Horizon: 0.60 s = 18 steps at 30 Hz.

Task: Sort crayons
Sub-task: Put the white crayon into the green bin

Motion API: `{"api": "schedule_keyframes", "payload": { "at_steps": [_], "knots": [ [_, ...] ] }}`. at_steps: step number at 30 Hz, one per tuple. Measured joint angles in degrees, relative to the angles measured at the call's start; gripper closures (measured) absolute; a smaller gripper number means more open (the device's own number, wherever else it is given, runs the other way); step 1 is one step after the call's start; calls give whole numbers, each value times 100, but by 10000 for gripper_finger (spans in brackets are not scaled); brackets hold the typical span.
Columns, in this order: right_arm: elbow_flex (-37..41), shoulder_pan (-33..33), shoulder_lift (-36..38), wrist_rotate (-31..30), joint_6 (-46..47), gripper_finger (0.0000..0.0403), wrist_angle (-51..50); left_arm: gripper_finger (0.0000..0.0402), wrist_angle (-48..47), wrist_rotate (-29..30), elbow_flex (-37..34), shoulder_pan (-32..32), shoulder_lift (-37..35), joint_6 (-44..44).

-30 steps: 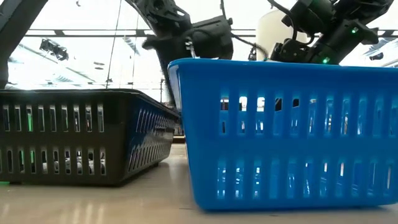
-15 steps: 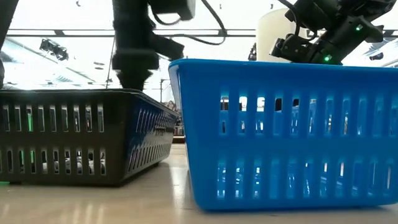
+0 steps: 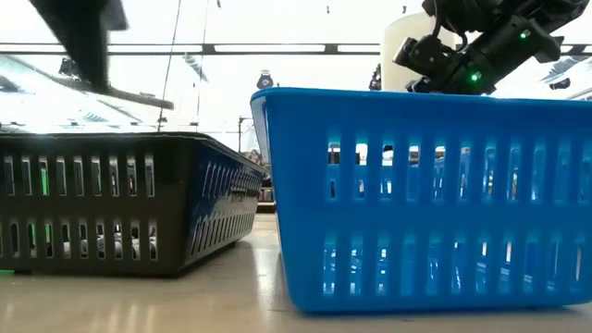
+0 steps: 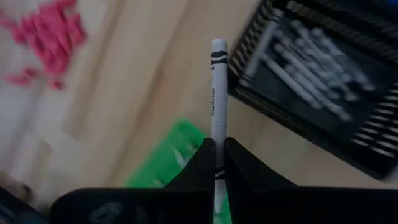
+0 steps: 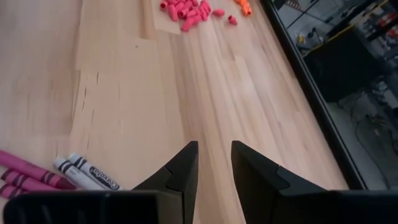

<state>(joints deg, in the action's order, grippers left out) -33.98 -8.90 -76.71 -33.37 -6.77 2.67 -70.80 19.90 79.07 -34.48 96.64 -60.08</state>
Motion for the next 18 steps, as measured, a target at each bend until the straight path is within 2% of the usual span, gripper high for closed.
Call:
{"api": "schedule_keyframes", "payload": {
  "at_steps": [5, 10, 14, 18],
  "knots": [
    [0, 64, 0, 15, -261, 298, 239, 388, -271, -114, 2, -766, -3, -1501],
    [0, 195, 0, 170, -591, 298, 658, 388, -656, -240, -91, -1149, -3, -2806],
    [0, 327, 0, 622, -714, 298, 953, 388, -684, -591, -529, -1315, -3, -3647],
    [0, 429, 0, 856, -792, 298, 1097, 382, -521, -774, -1049, -1340, 0, -4000]
  ]
}}
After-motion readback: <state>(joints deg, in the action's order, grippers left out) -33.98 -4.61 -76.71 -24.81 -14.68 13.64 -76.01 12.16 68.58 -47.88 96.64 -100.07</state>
